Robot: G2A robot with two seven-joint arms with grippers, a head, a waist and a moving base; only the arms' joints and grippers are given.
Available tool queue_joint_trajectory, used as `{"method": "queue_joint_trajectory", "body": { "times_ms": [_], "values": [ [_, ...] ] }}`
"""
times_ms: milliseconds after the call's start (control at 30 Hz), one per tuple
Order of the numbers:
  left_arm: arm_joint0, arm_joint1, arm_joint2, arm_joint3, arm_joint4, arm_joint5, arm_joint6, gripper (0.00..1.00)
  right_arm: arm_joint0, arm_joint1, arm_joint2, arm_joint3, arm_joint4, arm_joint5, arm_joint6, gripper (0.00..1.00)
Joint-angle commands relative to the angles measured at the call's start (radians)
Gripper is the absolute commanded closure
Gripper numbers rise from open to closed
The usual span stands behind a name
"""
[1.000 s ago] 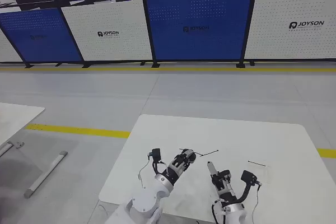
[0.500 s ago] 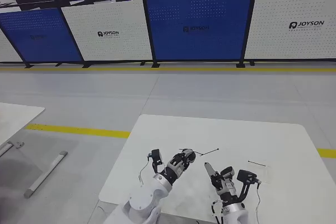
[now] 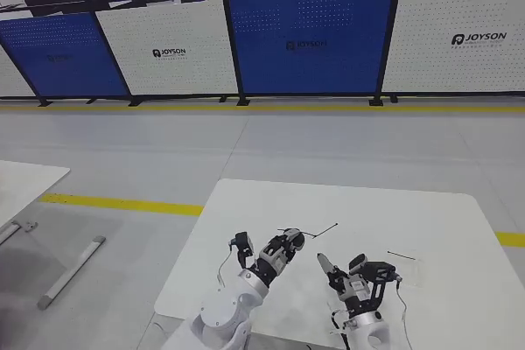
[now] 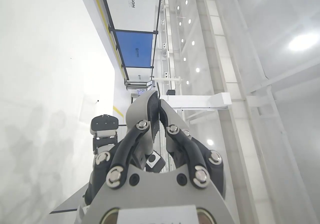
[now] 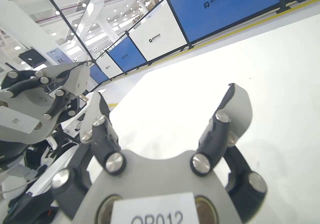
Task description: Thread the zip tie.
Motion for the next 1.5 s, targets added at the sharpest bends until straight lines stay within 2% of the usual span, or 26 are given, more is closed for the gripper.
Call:
{"method": "queue_joint_trajectory", "body": {
  "times_ms": [0, 33, 67, 133, 167, 267, 300, 400, 600, 633, 700, 967, 1233, 1467],
  "values": [
    [-0.003, -0.001, 0.005, -0.001, -0.004, 0.001, -0.005, 1.0, 0.013, 0.0, -0.008, 0.015, -0.02, -0.008, 0.02, 0.0],
    [-0.003, -0.001, 0.006, -0.002, -0.004, 0.001, -0.005, 1.0, 0.019, 0.0, -0.01, 0.017, -0.024, -0.003, 0.024, 0.52],
    [-0.003, -0.002, 0.008, -0.003, -0.006, 0.001, -0.007, 1.0, 0.025, -0.002, -0.017, 0.022, -0.018, -0.003, 0.024, 0.52],
    [-0.004, -0.002, 0.01, -0.003, -0.007, 0.002, -0.008, 1.0, 0.037, -0.003, -0.022, 0.03, -0.015, -0.003, 0.033, 0.33],
    [-0.004, -0.002, 0.012, 0.0, -0.006, 0.006, -0.009, 1.0, 0.043, -0.004, -0.028, 0.034, -0.011, -0.019, 0.034, 0.36],
    [-0.009, -0.002, 0.018, 0.006, 0.013, 0.015, -0.012, 1.0, 0.049, -0.004, -0.027, 0.039, 0.037, -0.076, 0.033, 0.58],
    [-0.008, -0.003, 0.022, 0.01, 0.007, 0.018, -0.015, 1.0, 0.052, -0.003, -0.019, 0.041, 0.047, -0.085, 0.032, 0.61],
    [-0.011, -0.003, 0.025, 0.014, 0.005, 0.02, -0.018, 1.0, 0.052, -0.001, -0.017, 0.04, 0.041, -0.088, 0.032, 0.59],
    [-0.011, -0.003, 0.025, 0.015, 0.01, 0.022, -0.018, 1.0, 0.059, -0.001, -0.029, 0.038, 0.016, -0.08, 0.044, 0.63],
    [-0.01, -0.003, 0.025, 0.015, 0.008, 0.023, -0.017, 1.0, 0.06, 0.0, -0.033, 0.037, 0.012, -0.088, 0.054, 0.66],
    [-0.01, -0.004, 0.025, 0.016, 0.004, 0.025, -0.013, 1.0, 0.061, 0.001, -0.033, 0.034, 0.016, -0.098, 0.067, 0.63],
    [-0.014, -0.004, 0.031, 0.016, 0.023, 0.035, -0.008, 1.0, 0.058, 0.004, -0.026, 0.024, 0.042, -0.126, 0.06, 0.68],
    [-0.014, -0.004, 0.035, 0.021, 0.038, 0.035, -0.013, 1.0, 0.068, 0.004, -0.032, 0.029, 0.044, -0.118, 0.066, 0.77],
    [-0.007, -0.003, 0.035, 0.016, 0.052, 0.038, -0.017, 1.0, 0.076, 0.003, -0.04, 0.027, 0.046, -0.11, 0.069, 0.78]
  ]
}}
